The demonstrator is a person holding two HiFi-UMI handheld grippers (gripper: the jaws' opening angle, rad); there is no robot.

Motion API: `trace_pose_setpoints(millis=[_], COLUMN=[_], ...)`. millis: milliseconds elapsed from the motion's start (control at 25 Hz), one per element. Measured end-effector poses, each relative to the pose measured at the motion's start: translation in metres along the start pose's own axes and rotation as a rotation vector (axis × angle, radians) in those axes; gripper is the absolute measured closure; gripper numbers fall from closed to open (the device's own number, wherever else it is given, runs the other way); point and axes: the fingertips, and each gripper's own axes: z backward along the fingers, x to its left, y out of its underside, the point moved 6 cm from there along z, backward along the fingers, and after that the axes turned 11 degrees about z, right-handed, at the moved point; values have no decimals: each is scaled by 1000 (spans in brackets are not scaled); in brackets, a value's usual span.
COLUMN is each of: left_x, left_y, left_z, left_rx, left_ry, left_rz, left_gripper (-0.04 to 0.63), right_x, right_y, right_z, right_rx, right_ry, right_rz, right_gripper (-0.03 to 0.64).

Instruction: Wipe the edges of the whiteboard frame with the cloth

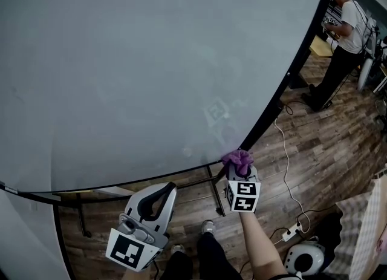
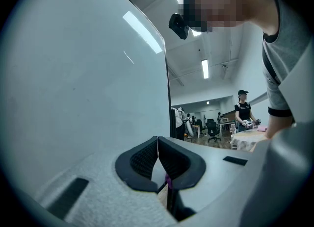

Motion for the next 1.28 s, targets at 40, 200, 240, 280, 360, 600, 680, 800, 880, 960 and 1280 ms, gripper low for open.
trace_pose_setpoints(millis=[40,200,240,280,360,600,680,800,880,960,1280], left_x=[0,-3,-4,-6,-9,-10,-9,-9,-11,-16,-33], left_y=[0,0,-1,-2,-5,-14,-17,-22,-24,-27,-35], left_z=[-2,-8,-9,-9,-9,3,9,18,24,30,56], left_rx=[6,24,22,20,18,-11,-13,-18,-21,-22,-34], left_ry=[2,10,11,12,14,20,23,35,46,61,114], left_rz=[6,19,16,11,1,-16,-20,-33,-40,-44,-83], left_gripper=[575,575,575,575,575,575,575,575,575,575,575], right_x=[1,2,2,2,0,7,11,16,20,22,33], right_y=[0,0,0,1,2,-4,-10,-19,-29,-36,-58], right_z=[-1,-2,-2,-1,0,20,32,53,70,87,152], right_rx=[-1,-4,-6,-7,-7,-32,-49,-77,-103,-126,-200], right_ry=[-2,-8,-10,-11,-12,4,5,8,5,3,12], right_rz=[1,-2,0,3,10,11,16,20,13,4,-23], right_gripper=[554,554,554,554,554,554,554,554,554,554,554])
